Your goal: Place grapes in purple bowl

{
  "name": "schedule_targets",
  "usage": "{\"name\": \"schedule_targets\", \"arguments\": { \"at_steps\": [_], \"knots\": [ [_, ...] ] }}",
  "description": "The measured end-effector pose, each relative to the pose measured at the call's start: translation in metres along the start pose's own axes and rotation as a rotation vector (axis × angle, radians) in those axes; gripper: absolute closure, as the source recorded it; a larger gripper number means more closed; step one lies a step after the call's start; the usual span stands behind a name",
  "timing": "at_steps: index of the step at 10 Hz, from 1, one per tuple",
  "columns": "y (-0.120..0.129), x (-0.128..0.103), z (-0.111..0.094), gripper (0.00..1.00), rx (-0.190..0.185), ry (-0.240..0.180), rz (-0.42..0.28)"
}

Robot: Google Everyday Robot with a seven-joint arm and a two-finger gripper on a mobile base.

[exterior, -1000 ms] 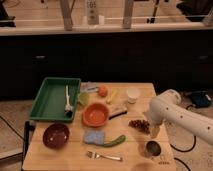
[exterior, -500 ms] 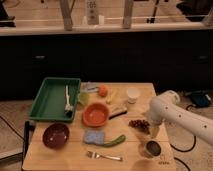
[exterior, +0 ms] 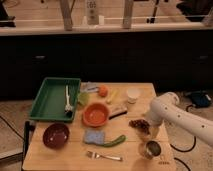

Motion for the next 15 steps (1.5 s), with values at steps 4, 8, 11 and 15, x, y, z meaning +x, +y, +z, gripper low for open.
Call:
{"name": "schedule_targets", "arguments": {
  "at_steps": [4, 8, 11, 15],
  "knots": [
    [0.002, 0.003, 0.010, 0.20, -0.012, -0.006, -0.007],
    [0.001, 0.002, 0.017, 0.20, -0.019, -0.010, -0.025],
    [-0.001, 0.004, 0.020, 0.20, -0.019, -0.015, -0.032],
    [-0.001, 0.005, 0.020, 0.30, -0.019, -0.013, -0.035]
  ]
}}
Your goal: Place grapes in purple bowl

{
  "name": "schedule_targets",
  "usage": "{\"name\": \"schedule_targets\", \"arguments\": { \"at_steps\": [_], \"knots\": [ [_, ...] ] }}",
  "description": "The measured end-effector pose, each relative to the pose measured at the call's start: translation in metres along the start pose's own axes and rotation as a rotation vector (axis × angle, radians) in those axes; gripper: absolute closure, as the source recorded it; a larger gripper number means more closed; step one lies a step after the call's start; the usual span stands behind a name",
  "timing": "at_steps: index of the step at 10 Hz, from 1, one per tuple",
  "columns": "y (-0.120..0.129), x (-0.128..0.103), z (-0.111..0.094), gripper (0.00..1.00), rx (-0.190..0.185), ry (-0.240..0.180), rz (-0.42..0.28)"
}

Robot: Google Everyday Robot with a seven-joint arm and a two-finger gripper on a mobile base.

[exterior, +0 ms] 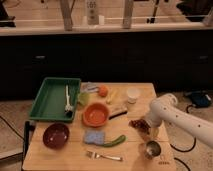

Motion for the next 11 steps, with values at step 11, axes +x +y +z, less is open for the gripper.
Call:
{"name": "schedule_targets", "arguments": {
  "at_steps": [11],
  "knots": [
    [0.0039, 0.0038, -0.0061, 0.40, -0.005, 0.003, 0.006]
  ]
}}
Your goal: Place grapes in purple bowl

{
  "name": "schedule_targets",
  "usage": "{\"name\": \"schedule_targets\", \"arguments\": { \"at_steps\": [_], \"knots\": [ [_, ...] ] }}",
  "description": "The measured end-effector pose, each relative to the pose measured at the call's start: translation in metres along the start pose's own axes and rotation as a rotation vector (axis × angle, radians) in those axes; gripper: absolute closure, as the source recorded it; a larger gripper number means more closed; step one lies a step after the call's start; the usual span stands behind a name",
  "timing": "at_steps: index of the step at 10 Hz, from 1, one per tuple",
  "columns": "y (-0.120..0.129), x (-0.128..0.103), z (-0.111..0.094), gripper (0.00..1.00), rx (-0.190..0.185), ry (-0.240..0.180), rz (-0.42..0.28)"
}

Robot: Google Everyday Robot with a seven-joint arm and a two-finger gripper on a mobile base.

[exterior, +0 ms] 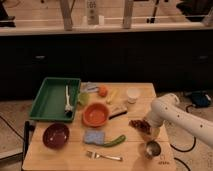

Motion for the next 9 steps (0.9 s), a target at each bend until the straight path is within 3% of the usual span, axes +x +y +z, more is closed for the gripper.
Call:
{"name": "schedule_targets", "arguments": {
  "at_steps": [2, 5, 7, 9],
  "knots": [
    [-0.0013, -0.0003, -0.0010, 0.59, 0.002, -0.001, -0.002],
    [-0.0015, -0.0004, -0.0062, 0.72, 0.002, 0.002, -0.006],
    [-0.0026, -0.0023, -0.0062, 0.92, 0.002, -0.002, -0.009],
    [-0.0005, 0.0017, -0.0104, 0.97, 0.003, 0.003, -0.017]
  ]
}}
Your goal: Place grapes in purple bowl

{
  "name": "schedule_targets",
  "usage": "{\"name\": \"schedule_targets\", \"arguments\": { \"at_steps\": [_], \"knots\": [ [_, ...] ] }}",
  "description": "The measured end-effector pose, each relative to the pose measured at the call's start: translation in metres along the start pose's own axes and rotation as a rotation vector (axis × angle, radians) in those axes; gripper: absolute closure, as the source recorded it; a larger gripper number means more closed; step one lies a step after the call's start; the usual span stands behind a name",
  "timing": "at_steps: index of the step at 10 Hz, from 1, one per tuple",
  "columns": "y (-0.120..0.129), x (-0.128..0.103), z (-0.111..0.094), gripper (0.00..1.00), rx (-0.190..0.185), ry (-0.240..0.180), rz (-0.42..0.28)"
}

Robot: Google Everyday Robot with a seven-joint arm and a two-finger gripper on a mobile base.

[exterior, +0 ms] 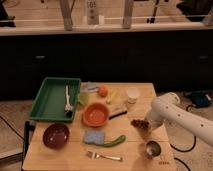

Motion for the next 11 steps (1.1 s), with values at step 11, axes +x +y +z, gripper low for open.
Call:
{"name": "schedule_targets", "arguments": {
  "at_steps": [11],
  "knots": [
    [-0.016, -0.052, -0.082, 0.97, 0.022, 0.056, -0.111]
  ]
}}
